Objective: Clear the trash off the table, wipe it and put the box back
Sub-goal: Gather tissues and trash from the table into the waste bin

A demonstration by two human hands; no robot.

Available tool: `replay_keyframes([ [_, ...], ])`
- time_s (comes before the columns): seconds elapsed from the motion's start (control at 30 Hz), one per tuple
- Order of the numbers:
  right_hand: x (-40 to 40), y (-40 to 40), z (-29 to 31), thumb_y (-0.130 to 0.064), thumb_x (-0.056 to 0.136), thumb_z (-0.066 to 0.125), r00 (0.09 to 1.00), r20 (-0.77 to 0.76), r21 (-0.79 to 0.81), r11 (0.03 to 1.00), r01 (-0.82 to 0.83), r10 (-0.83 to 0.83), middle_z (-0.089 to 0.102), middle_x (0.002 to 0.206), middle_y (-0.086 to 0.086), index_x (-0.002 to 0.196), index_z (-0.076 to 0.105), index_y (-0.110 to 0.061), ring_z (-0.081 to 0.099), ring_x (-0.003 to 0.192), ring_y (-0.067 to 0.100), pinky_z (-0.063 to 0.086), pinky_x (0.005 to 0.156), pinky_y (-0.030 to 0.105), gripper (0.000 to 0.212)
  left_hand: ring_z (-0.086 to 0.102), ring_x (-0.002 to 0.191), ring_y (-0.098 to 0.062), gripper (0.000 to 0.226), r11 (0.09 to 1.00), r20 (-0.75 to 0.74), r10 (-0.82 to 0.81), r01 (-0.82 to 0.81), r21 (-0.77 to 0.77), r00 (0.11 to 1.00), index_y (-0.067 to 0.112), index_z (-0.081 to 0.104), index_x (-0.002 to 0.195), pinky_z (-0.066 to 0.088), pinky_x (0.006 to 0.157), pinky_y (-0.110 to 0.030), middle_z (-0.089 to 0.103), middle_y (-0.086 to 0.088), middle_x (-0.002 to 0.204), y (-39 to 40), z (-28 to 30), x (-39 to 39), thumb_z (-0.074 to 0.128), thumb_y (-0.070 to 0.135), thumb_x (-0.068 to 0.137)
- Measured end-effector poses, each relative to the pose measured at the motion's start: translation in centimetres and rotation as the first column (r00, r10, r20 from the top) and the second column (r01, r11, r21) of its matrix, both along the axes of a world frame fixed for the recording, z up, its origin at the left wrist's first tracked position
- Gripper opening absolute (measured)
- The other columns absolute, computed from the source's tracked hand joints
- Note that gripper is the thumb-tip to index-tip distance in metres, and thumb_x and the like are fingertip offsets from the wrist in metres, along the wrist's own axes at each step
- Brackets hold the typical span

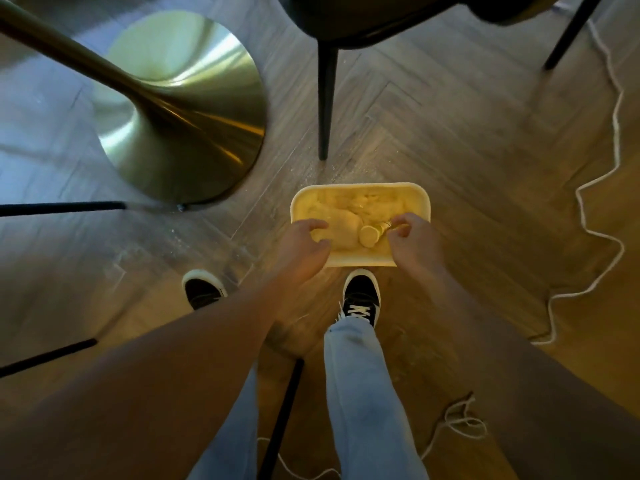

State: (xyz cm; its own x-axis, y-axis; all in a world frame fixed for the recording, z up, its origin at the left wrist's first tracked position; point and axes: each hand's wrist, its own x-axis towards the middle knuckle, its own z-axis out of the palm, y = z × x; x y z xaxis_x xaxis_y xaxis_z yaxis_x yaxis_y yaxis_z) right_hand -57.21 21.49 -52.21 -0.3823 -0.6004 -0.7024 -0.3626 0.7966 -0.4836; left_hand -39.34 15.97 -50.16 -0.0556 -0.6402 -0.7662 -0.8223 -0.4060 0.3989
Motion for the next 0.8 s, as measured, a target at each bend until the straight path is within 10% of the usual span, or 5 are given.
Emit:
replay_keyframes([
  [0.37, 3.7, -3.3, 18.6, -0.018, 0.092, 0.055, 0.989, 0.14, -0.164, 0.986, -0.015, 0.038, 0.059, 0.081, -0.009, 0.108, 0.062, -0.019, 0.054, 0.065, 0.004, 0.042, 0.064, 0.023, 0.017, 0.059, 0.096, 0.001, 0.022, 0.985, -0.179, 0.082, -0.107, -0.135, 0.98, 0.03, 0.064, 0.112, 0.05, 0.084, -0.024, 0.065, 0.015, 0.105, 3.3, 18.0, 3.0, 0.056, 0.035, 0.092],
  [0.6, 6.5, -4.6, 32.8, -0.022, 0.095, 0.054, 0.988, 0.111, -0.357, 0.932, -0.06, 0.106, 0.055, 0.109, -0.009, 0.125, 0.056, -0.022, 0.056, 0.097, 0.005, 0.045, 0.076, 0.019, 0.031, 0.059, 0.098, 0.001, 0.019, 0.958, -0.356, 0.082, -0.172, -0.229, 0.931, 0.024, 0.065, 0.112, 0.047, 0.085, -0.02, 0.064, 0.013, 0.105, 4.6, 32.5, 4.9, 0.056, 0.027, 0.095],
  [0.8, 11.4, -6.1, 43.6, -0.015, 0.095, 0.053, 0.999, -0.038, -0.693, 0.721, 0.0, -0.037, 0.051, 0.112, -0.009, 0.124, 0.057, -0.022, 0.053, 0.086, -0.01, 0.045, 0.072, 0.01, 0.03, 0.061, 0.08, 0.007, 0.018, 0.873, -0.494, 0.14, -0.342, -0.347, 0.858, 0.032, 0.067, 0.093, 0.048, 0.073, -0.011, 0.068, 0.016, 0.089, 4.3, 41.9, 9.1, 0.062, 0.015, 0.091],
])
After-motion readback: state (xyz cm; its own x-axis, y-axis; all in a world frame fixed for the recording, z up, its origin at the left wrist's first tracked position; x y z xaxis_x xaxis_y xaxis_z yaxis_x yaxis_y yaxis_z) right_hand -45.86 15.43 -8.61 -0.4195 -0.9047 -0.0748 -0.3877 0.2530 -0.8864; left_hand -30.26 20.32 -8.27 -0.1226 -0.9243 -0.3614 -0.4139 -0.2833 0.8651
